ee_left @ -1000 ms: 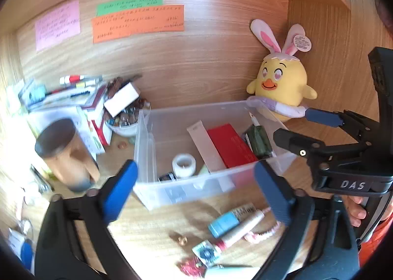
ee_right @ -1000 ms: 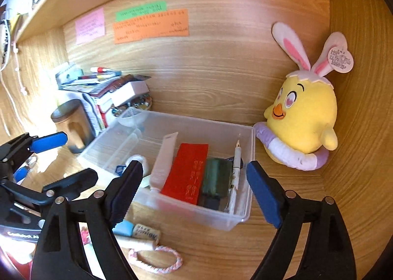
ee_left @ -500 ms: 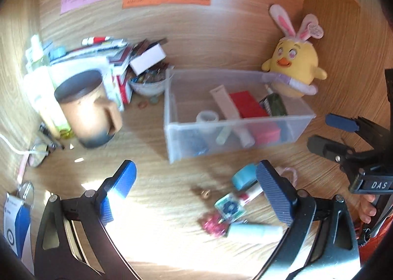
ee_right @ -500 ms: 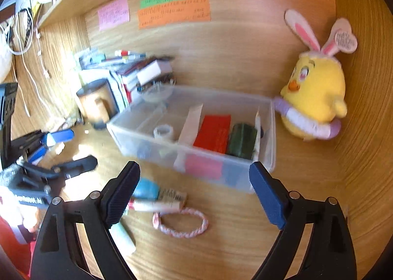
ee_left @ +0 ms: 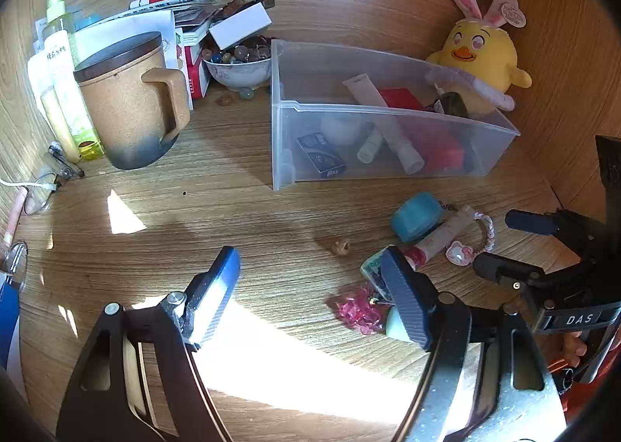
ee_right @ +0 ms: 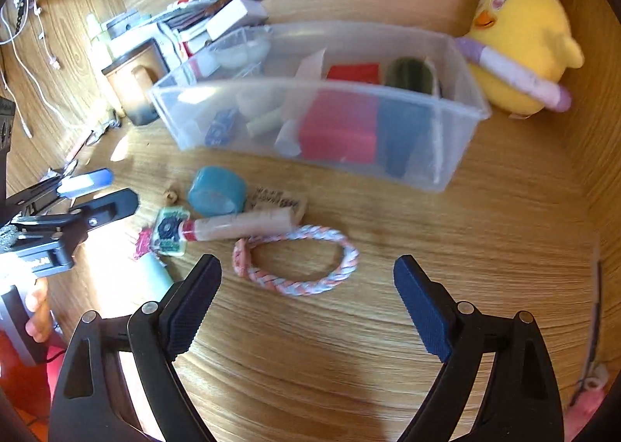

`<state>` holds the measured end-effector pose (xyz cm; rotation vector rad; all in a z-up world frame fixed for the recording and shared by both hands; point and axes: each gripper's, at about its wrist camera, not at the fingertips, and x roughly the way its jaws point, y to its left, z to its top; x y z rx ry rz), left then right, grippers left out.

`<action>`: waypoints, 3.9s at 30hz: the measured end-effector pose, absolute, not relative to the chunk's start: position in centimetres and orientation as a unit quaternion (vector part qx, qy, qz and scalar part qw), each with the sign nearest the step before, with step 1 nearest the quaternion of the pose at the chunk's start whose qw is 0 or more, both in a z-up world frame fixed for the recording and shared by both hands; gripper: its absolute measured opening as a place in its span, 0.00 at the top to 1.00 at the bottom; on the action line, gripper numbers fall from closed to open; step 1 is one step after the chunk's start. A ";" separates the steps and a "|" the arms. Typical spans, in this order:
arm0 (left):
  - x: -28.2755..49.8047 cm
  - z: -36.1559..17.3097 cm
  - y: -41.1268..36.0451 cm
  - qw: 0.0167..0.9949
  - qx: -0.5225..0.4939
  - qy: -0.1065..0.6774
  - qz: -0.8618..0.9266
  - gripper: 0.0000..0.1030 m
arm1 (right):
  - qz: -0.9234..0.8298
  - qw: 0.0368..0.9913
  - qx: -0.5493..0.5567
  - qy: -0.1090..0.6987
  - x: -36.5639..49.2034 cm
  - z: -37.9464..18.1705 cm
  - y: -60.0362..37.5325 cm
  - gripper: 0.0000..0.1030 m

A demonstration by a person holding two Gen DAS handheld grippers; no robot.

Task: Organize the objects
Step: 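Move both open tools back over the remaining items, then grasp the small brown bead with the left tool while the right tool grasps the braided cord, then carry the bead and braided cord into the clear box and release both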

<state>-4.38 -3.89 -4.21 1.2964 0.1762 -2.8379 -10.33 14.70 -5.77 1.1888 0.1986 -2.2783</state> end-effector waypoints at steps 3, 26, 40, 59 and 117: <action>-4.6 -4.3 -3.5 0.007 0.419 0.046 -0.907 0.34 | -0.852 0.272 0.437 0.097 -10.0 -6.0 13.6 0.13; -7.6 -6.3 -2.9 -0.022 0.457 0.058 -0.887 0.84 | -0.863 0.245 0.424 0.121 -11.4 -6.7 13.9 0.63; -7.4 -5.1 -2.8 -0.015 0.428 0.061 -0.902 0.89 | -0.882 0.234 0.402 0.077 -10.8 -5.6 16.7 0.88; -6.4 0.8 -2.7 -0.012 0.341 0.067 -0.937 0.89 | -0.917 0.247 0.312 0.036 -10.0 1.4 17.6 0.88; -15.8 -0.8 -2.4 -0.006 0.374 0.060 -0.925 0.52 | -0.900 0.250 0.332 0.132 -19.2 -1.1 10.3 0.59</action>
